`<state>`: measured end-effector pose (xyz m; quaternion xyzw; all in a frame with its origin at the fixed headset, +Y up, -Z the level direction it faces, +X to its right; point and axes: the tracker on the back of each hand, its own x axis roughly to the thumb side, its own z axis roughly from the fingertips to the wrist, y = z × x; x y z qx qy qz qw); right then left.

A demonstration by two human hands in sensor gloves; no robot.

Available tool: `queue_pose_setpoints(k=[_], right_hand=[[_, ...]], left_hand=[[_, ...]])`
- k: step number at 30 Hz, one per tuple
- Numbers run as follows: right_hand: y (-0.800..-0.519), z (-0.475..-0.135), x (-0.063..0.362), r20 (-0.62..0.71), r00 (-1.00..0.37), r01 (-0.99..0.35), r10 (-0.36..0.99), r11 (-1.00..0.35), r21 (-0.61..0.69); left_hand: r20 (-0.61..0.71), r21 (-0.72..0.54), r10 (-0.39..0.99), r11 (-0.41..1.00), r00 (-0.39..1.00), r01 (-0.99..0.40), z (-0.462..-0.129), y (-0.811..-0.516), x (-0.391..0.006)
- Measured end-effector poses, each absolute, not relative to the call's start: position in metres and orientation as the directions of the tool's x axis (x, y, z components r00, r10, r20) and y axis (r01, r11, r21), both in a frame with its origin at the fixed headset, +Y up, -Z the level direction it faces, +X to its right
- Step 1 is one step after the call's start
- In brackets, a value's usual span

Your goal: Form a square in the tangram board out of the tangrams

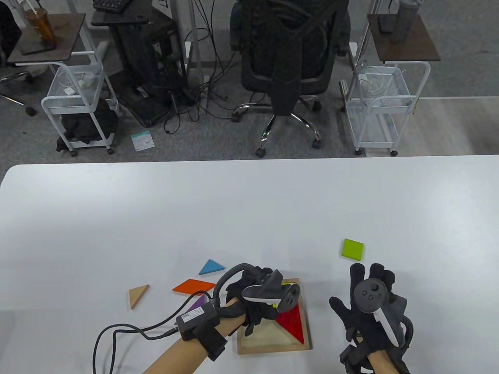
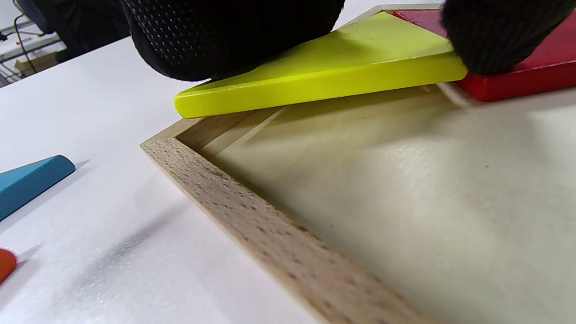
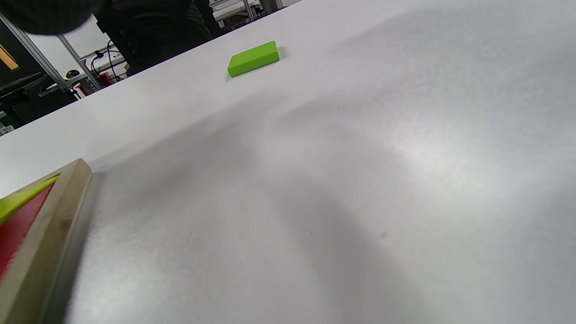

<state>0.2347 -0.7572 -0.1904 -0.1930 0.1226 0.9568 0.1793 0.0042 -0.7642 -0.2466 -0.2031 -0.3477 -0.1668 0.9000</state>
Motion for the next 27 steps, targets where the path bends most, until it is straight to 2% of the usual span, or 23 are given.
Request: queue_pose_setpoints(k=[10,13,17,20,24,27], right_hand=[[-0.758,-0.19,0.234,-0.414,-0.863,-0.387,0.291,-0.906,0.169],[-0.757,-0.19,0.235,-0.415,-0.86,-0.393,0.297,-0.904,0.168],[-0.757,-0.19,0.238,-0.424,-0.851,-0.412,0.311,-0.896,0.168],[-0.764,-0.193,0.24,-0.441,-0.843,-0.423,0.306,-0.885,0.195],[-0.768,-0.194,0.241,-0.459,-0.843,-0.413,0.282,-0.885,0.215],[-0.769,-0.195,0.242,-0.471,-0.84,-0.408,0.27,-0.886,0.219]], left_hand=[[0.668,-0.277,-0.148,0.861,0.73,0.428,-0.248,-0.764,0.003],[0.629,-0.251,-0.143,0.893,0.764,0.373,-0.245,-0.753,-0.008],[0.528,-0.206,-0.064,0.958,0.847,0.201,-0.235,-0.73,-0.046],[0.38,-0.147,-0.063,0.981,0.923,0.127,-0.22,-0.723,-0.089],[0.291,-0.105,-0.026,0.993,0.956,0.059,-0.197,-0.732,-0.135],[0.265,-0.136,-0.001,0.99,0.964,0.038,-0.187,-0.745,-0.155]])
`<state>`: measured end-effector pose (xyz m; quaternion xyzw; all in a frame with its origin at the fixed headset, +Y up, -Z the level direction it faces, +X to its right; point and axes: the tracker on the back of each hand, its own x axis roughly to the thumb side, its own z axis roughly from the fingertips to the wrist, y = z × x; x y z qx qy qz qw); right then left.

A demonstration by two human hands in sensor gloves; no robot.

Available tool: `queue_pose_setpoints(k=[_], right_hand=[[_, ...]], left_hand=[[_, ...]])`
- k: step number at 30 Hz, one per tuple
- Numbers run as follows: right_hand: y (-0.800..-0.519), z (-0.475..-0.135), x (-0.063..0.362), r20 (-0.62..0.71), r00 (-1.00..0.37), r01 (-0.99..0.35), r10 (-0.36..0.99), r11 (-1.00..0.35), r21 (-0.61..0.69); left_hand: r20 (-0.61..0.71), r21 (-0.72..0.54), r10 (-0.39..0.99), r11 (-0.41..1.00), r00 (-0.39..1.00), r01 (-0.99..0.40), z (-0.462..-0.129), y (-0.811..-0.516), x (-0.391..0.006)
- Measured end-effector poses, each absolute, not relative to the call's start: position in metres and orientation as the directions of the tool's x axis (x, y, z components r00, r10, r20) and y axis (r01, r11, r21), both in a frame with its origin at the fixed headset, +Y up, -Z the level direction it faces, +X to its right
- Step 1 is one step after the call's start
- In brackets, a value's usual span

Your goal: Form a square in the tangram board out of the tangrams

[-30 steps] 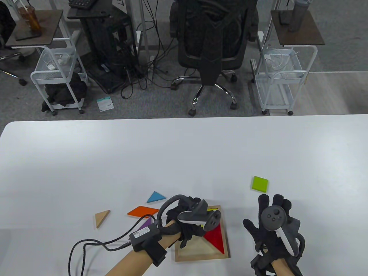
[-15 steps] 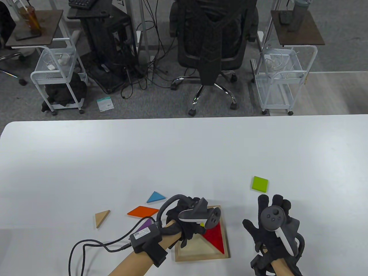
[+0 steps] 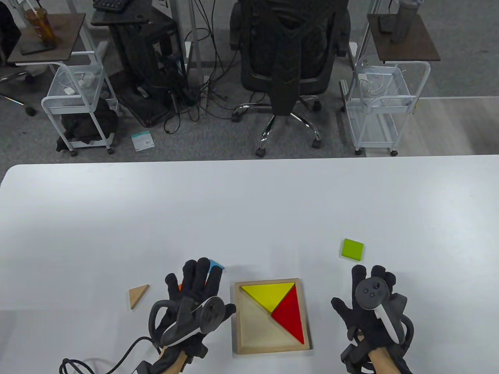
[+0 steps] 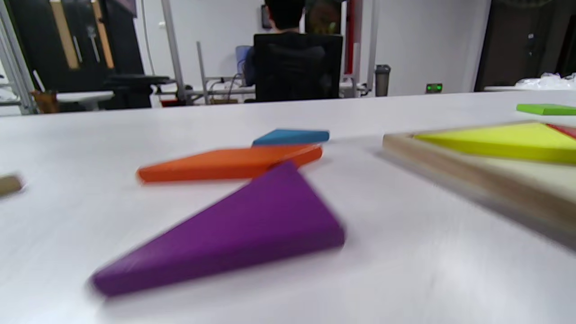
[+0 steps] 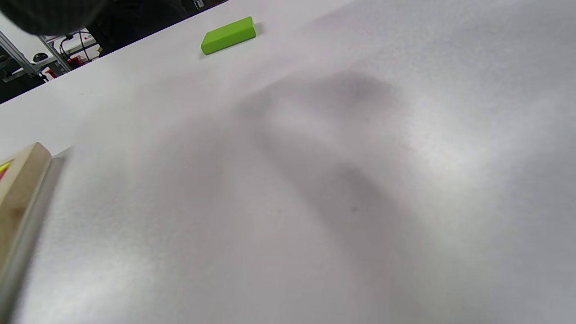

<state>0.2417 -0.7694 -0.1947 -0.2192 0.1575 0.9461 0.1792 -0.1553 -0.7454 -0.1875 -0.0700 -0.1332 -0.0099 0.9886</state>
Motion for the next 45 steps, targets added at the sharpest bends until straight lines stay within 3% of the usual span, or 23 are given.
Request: queue_pose_setpoints(k=[6,13,18,23,27,31,37,45], right_hand=[[-0.768,-0.194,0.244,-0.497,-0.832,-0.391,0.246,-0.896,0.211],[-0.757,-0.194,0.248,-0.489,-0.823,-0.412,0.289,-0.896,0.164],[-0.725,-0.219,0.254,-0.483,-0.817,-0.4,0.314,-0.912,0.084],[-0.702,-0.271,0.253,-0.455,-0.85,-0.354,0.267,-0.928,0.117],[-0.716,-0.32,0.256,-0.454,-0.875,-0.307,0.169,-0.918,0.25],[-0.748,-0.348,0.266,-0.552,-0.82,-0.418,0.15,-0.816,0.399],[-0.782,-0.362,0.267,-0.589,-0.802,-0.434,0.1,-0.774,0.46],[-0.79,-0.368,0.266,-0.603,-0.797,-0.419,0.034,-0.751,0.51]], left_hand=[[0.266,-0.19,-0.048,0.977,0.963,0.101,-0.188,-0.751,-0.159],[0.3,-0.141,-0.052,0.985,0.953,0.098,-0.184,-0.749,-0.153],[0.318,-0.081,-0.074,0.991,0.945,0.105,-0.178,-0.74,-0.145],[0.286,-0.091,-0.056,0.992,0.957,0.085,-0.174,-0.744,-0.154],[0.263,-0.11,-0.047,0.991,0.964,0.078,-0.171,-0.748,-0.162],[0.261,-0.114,-0.043,0.991,0.964,0.075,-0.172,-0.749,-0.166],[0.259,-0.133,-0.037,0.988,0.965,0.074,-0.172,-0.75,-0.168],[0.258,-0.144,-0.019,0.988,0.966,0.058,-0.173,-0.751,-0.169]])
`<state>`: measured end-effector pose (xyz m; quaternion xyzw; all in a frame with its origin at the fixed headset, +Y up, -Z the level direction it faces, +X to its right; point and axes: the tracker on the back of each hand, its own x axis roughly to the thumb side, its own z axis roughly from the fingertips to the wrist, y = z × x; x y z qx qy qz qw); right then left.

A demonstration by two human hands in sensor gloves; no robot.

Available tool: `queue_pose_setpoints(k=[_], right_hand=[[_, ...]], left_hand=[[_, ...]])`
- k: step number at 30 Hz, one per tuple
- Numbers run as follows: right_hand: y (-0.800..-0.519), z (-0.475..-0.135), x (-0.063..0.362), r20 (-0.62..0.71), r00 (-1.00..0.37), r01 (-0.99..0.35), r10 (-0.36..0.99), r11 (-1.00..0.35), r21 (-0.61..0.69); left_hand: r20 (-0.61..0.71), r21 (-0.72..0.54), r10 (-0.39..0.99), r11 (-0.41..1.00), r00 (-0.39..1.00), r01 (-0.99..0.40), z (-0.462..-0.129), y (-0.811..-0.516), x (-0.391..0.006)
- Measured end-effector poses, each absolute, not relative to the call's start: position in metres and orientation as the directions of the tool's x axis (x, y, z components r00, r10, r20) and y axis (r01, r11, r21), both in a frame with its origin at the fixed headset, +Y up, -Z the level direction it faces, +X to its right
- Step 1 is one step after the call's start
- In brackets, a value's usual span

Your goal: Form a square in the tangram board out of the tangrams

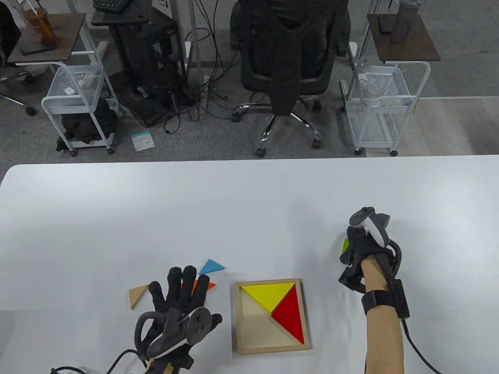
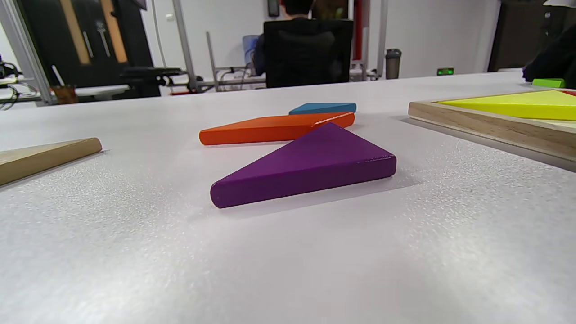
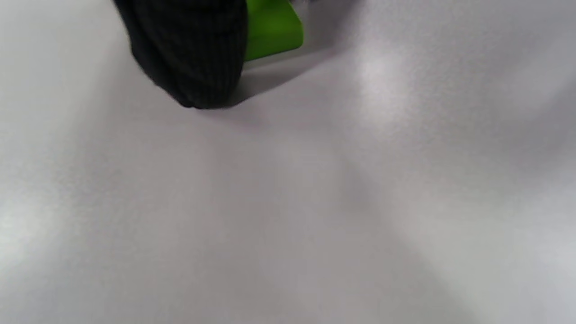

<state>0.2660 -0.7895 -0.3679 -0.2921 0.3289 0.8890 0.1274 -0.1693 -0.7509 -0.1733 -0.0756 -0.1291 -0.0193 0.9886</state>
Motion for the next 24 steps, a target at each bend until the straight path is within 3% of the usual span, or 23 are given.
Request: queue_pose_setpoints(k=[13,19,22,24], right_hand=[[-0.792,-0.369,0.265,-0.599,-0.8,-0.404,0.038,-0.772,0.491],[-0.788,-0.363,0.259,-0.568,-0.823,-0.279,-0.03,-0.849,0.449],[-0.781,-0.348,0.247,-0.486,-0.874,-0.217,0.002,-0.896,0.386],[-0.771,-0.331,0.23,-0.384,-0.922,-0.168,0.051,-0.946,0.277]], left_hand=[[0.25,-0.144,-0.012,0.988,0.968,0.049,-0.173,-0.751,-0.171],[0.248,-0.144,-0.012,0.988,0.969,0.05,-0.173,-0.751,-0.171],[0.246,-0.143,-0.006,0.989,0.969,0.042,-0.173,-0.751,-0.172],[0.244,-0.14,0.003,0.99,0.97,0.032,-0.173,-0.75,-0.173]])
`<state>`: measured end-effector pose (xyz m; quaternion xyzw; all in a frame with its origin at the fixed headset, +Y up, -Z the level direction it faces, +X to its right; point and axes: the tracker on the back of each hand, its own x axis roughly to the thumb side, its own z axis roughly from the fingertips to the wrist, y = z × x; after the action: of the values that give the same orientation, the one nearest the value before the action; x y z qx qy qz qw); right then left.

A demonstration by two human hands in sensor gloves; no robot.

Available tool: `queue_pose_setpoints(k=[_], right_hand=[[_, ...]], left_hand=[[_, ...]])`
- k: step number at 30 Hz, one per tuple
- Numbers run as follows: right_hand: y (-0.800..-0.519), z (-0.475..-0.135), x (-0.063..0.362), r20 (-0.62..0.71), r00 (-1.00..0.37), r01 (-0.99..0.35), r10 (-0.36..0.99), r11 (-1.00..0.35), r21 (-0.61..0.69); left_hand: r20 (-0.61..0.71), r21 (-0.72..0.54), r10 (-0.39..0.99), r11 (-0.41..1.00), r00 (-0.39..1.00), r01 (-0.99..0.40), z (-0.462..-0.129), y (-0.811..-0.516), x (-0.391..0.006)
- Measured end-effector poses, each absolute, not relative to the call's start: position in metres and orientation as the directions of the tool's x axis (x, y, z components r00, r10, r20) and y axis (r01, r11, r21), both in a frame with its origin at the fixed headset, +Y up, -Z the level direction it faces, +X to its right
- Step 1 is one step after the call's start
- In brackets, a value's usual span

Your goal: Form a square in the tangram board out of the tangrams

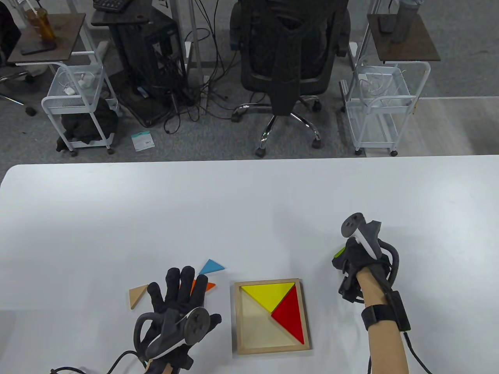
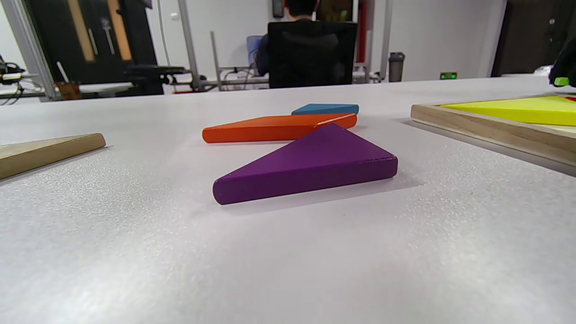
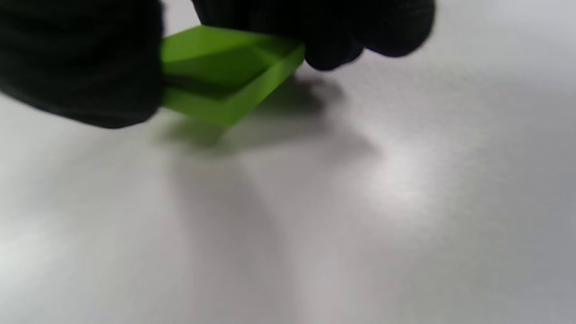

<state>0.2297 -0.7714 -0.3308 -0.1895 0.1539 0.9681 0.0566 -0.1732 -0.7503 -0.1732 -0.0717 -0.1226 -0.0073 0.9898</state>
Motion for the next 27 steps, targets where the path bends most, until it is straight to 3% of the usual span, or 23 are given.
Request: queue_pose_setpoints(k=[3,8,12,17,27], right_hand=[[-0.756,-0.298,0.197,-0.219,-0.973,-0.102,0.071,-0.985,0.136],[-0.748,-0.225,0.136,-0.122,-0.969,-0.232,0.215,-0.962,0.146],[-0.755,-0.187,0.093,-0.005,-0.99,-0.139,0.14,-0.98,0.14],[-0.76,-0.167,0.058,0.095,-0.995,0.002,0.001,-1.0,0.03],[-0.774,-0.158,0.037,0.159,-0.98,0.12,-0.116,-0.993,0.017]], left_hand=[[0.243,-0.15,0.021,0.988,0.97,0.017,-0.173,-0.75,-0.174],[0.25,-0.128,0.003,0.991,0.968,0.03,-0.173,-0.75,-0.173],[0.251,-0.134,0.017,0.991,0.968,0.017,-0.173,-0.751,-0.173],[0.252,-0.135,0.023,0.991,0.968,0.011,-0.172,-0.751,-0.172],[0.254,-0.128,0.026,0.992,0.967,0.007,-0.172,-0.751,-0.172]])
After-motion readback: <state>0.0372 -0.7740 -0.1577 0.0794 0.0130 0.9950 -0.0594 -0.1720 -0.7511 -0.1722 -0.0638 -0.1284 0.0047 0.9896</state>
